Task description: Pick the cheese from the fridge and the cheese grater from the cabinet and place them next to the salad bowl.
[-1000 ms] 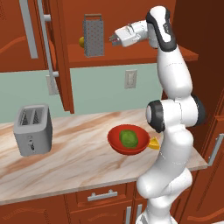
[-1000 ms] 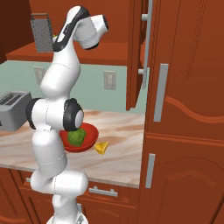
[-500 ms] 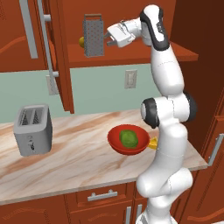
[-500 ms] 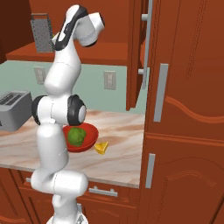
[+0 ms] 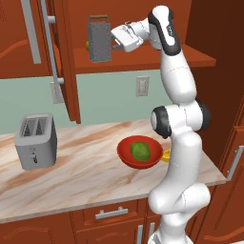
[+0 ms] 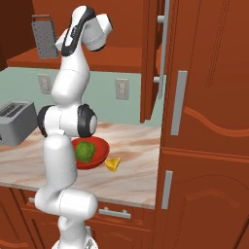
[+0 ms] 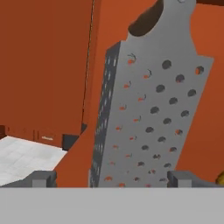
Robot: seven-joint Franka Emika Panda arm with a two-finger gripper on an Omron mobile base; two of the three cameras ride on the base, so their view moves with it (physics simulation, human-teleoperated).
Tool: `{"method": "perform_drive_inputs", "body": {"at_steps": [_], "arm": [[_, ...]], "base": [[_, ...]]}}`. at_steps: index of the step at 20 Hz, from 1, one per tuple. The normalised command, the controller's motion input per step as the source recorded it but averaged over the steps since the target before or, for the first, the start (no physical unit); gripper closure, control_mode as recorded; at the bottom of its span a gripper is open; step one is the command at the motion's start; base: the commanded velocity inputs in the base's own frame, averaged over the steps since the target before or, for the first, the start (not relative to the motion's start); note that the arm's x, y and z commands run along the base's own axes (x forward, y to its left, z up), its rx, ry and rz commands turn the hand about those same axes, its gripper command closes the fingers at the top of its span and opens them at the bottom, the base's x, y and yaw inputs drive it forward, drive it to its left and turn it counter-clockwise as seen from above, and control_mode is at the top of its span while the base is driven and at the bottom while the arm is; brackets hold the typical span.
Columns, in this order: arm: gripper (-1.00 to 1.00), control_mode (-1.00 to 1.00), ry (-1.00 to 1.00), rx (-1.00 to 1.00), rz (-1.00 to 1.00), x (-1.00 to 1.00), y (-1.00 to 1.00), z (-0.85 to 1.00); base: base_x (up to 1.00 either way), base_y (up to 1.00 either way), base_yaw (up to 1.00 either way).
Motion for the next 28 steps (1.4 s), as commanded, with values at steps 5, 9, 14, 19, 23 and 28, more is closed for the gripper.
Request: {"method": "perform_drive_inputs", "body": {"at_steps": [5,9,14,19,23,28], "arm": [[-1.00,-1.00,0.10,0.00,0.10,0.00,0.20,-0.10],[-1.00,-1.00,0.10,0.00,0.05,0.00,0.26,-0.28],[-1.00,-1.00,0.03,0.00,0.00,0.00,0.19,-0.22],[-1.00,-1.00,0.03,0.00,0.00,0.00,0.00,-0.17],[-1.00,-1.00,0.00,0.00,0.00,0.00,0.02,-0.02],[-1.00,-1.00,0.08,0.01,-0.02,-0.02,0.18,0.00]], "base": [[0.00,0.00,0.00],[0.00,0.00,0.00],[0.00,0.00,0.00],[0.00,0.00,0.00],[0.00,0.00,0.00],[0.00,0.00,0.00]]}}
